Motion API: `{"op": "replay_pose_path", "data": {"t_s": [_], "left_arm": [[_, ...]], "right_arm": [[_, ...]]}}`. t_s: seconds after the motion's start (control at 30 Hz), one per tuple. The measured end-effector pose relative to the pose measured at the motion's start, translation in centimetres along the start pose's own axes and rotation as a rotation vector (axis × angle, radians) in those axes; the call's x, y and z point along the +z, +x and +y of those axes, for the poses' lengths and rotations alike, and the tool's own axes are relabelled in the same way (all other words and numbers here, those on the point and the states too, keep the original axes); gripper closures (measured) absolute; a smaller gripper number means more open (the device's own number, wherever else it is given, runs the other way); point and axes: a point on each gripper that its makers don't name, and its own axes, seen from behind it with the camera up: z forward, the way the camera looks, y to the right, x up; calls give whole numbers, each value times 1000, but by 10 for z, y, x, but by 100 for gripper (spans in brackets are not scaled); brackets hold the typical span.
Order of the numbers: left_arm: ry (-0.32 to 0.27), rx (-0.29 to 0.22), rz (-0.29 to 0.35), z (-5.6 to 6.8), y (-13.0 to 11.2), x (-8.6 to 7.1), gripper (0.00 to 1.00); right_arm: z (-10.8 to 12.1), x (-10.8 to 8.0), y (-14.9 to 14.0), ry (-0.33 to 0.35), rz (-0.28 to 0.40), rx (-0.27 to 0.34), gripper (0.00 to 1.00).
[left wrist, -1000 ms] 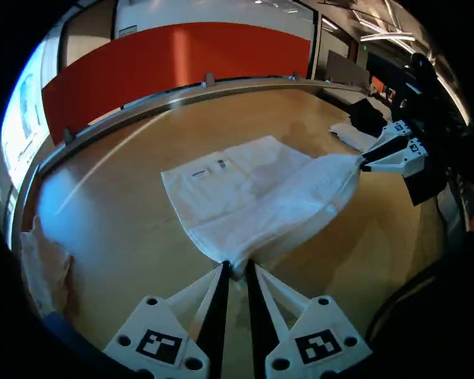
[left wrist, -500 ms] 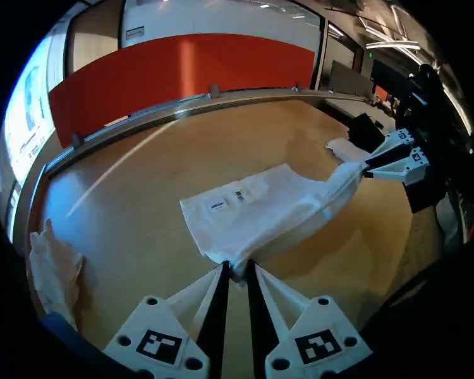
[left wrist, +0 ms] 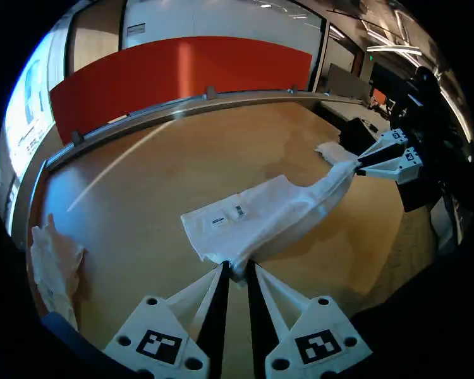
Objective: Fold towel
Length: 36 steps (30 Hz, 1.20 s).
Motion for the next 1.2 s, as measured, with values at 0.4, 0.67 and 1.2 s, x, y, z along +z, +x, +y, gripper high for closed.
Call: {"op": "replay_pose_path", "data": {"t_s": [0.4, 0.67, 1.2], "left_arm": [[0, -14, -4, 5, -2, -2, 81], [17, -9, -1, -4, 5, 10, 81], [51, 15, -26, -36, 13, 70, 81]], "right_arm": [[-3, -4, 1, 11, -5, 0, 84], [3, 4, 1, 0, -15, -5, 83], [40, 55, -13, -23, -84, 17, 83]]}}
